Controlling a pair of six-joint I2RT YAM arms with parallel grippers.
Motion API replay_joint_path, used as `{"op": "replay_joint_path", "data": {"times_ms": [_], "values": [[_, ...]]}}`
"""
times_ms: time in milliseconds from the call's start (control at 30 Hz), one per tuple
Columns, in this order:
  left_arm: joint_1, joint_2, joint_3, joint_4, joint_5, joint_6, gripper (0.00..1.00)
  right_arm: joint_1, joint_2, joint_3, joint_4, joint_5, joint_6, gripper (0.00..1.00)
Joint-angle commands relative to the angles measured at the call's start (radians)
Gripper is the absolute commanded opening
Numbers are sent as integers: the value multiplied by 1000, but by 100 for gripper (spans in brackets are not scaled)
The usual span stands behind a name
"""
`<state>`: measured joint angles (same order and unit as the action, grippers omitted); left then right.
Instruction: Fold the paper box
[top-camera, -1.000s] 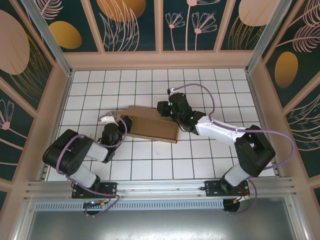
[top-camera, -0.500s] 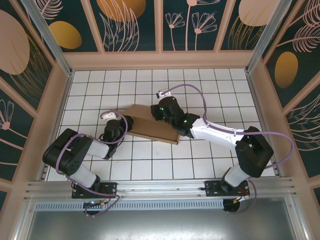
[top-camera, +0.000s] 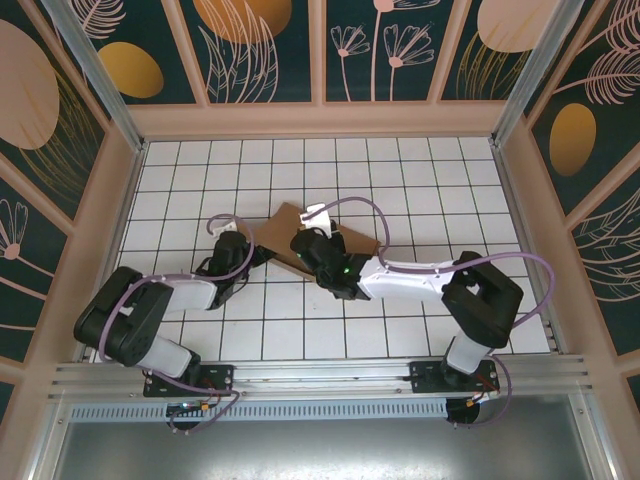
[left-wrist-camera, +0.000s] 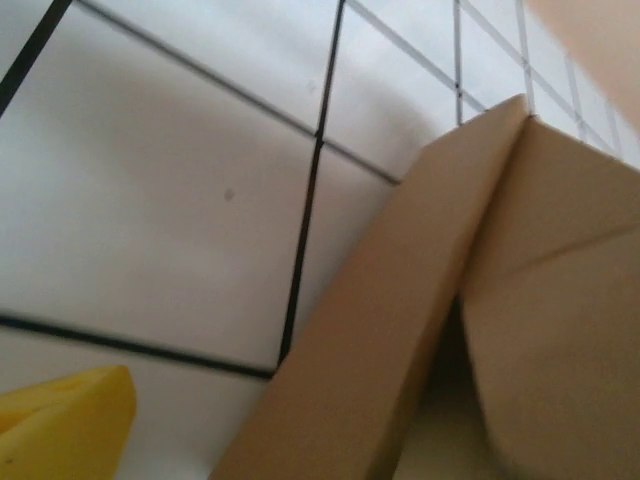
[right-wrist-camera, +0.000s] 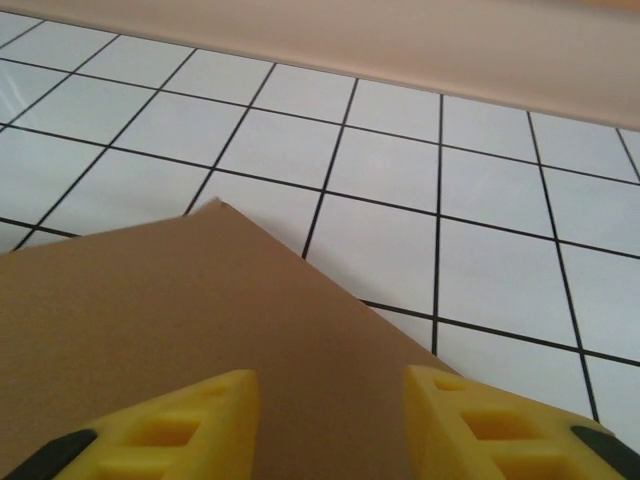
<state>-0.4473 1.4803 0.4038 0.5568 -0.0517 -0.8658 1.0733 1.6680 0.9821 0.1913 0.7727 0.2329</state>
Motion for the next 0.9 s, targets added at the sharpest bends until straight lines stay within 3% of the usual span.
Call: {"op": "replay_joint_path", "data": {"times_ms": [0, 400, 667, 767, 867], "values": [[-7, -79, 33, -215, 31, 3, 99, -1, 9, -27, 67, 72, -44, 43], [-5, -165, 136, -610, -17, -6, 99, -67, -45, -71, 144, -59, -61, 43], [29, -428, 154, -885, -372, -171, 99, -79, -92, -116, 176, -154, -68, 43], [28, -462, 251, -1000, -519, -175, 99, -79, -91, -127, 176, -184, -72, 43], [28, -495, 344, -1007, -633, -86, 98, -79, -82, -142, 175, -216, -67, 42]]}}
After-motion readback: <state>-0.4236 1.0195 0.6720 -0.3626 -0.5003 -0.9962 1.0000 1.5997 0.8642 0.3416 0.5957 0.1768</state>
